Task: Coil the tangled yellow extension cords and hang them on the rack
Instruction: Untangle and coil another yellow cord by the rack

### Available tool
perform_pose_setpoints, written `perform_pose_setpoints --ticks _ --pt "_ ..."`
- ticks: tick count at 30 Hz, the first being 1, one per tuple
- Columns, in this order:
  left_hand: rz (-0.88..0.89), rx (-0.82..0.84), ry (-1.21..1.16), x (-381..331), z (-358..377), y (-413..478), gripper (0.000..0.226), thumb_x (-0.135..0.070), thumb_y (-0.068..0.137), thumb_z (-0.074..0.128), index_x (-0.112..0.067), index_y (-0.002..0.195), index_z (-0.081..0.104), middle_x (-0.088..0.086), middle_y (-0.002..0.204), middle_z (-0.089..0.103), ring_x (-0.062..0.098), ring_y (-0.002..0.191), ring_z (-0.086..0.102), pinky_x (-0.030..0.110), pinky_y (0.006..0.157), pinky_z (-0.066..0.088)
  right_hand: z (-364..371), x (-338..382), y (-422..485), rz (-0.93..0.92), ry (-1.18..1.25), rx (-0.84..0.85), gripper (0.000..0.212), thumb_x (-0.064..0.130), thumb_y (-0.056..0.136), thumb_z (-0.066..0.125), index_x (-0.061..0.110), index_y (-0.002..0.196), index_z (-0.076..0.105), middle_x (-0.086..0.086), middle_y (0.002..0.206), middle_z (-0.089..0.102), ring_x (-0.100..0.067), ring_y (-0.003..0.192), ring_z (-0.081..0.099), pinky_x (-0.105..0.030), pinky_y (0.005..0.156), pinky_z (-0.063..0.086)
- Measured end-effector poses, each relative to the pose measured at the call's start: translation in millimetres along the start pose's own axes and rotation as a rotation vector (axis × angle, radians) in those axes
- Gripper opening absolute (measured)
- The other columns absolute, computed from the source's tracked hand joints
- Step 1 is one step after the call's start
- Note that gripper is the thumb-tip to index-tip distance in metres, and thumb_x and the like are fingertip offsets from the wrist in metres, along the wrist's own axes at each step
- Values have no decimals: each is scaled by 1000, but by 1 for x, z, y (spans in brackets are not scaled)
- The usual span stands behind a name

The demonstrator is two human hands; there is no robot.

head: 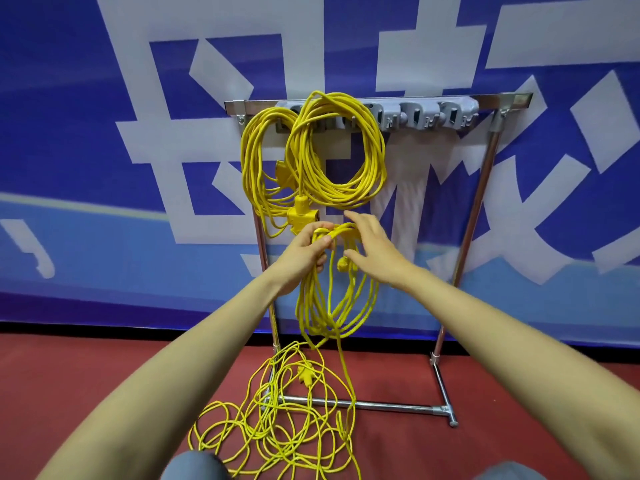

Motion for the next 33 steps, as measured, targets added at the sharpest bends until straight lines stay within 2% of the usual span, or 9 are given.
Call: perform_pose_setpoints --ticks 3,6,8,11,16,21,25,30,33 --pt "9 -18 5 1 0 3 23 -7 102 44 -16 122 47 3 84 53 3 51 41 16 50 36 22 -2 -17 4 -45 -220 28 12 84 62 7 110 51 -10 128 38 -27 123 40 -28 99 32" --pt "32 -97 -41 -1 -5 8 24 -5 101 44 -13 123 47 6 83 50 2 50 42 15 48 37 40 -14 -30 59 -23 -257 19 18 89 60 7 104 56 -12 135 36 -24 129 34 -30 104 27" --pt "60 -164 -131 -2 -12 12 24 -4 101 43 -12 123 46 7 84 49 2 49 42 15 47 38 52 -18 -37 31 50 -184 21 23 91 60 7 104 60 -11 124 46 -19 118 43 -26 100 31" --pt "95 -227 -201 -6 -15 16 22 -5 102 42 -12 122 48 5 82 52 3 49 42 16 46 37 71 -16 -47 58 142 151 24 25 87 66 8 103 60 -4 102 60 -13 93 56 -17 78 39" --pt "133 -354 -211 -4 -10 23 22 -8 103 40 -13 123 49 3 78 48 3 50 40 16 47 35 83 -15 -47 130 175 145 17 3 84 60 13 85 47 -2 81 47 -2 64 41 -18 64 35" --pt "157 -444 -169 6 -18 24 19 -10 104 39 -16 119 49 -1 75 49 4 53 39 18 50 33 77 -18 -56 230 348 155 20 3 85 51 19 81 39 -8 69 48 -12 54 46 -24 60 41" --pt "180 -488 -145 10 -22 27 20 -10 104 39 -13 122 49 -3 74 49 4 52 39 18 48 32 70 -13 -67 131 566 274 23 -2 89 54 20 88 49 -4 74 49 -12 51 56 -23 59 48" --pt "159 -402 -439 -5 -6 27 21 -7 104 37 -7 124 44 5 77 46 4 48 39 14 43 31 86 -11 -64 132 532 350 5 5 91 59 7 95 58 6 76 64 -11 72 67 -21 77 51" --pt "146 -322 -598 -18 -10 24 23 -9 105 35 -4 126 42 6 77 46 4 47 39 15 41 33 92 -26 -66 116 319 363 4 12 86 64 12 83 63 0 76 64 -6 69 56 -23 71 45"
Point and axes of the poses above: each hand's wrist, its own y-axis towards the middle knuckle, its own z-axis out of the palm, x = y × z, the point moved 1 cm from there along y, towards the middle knuckle
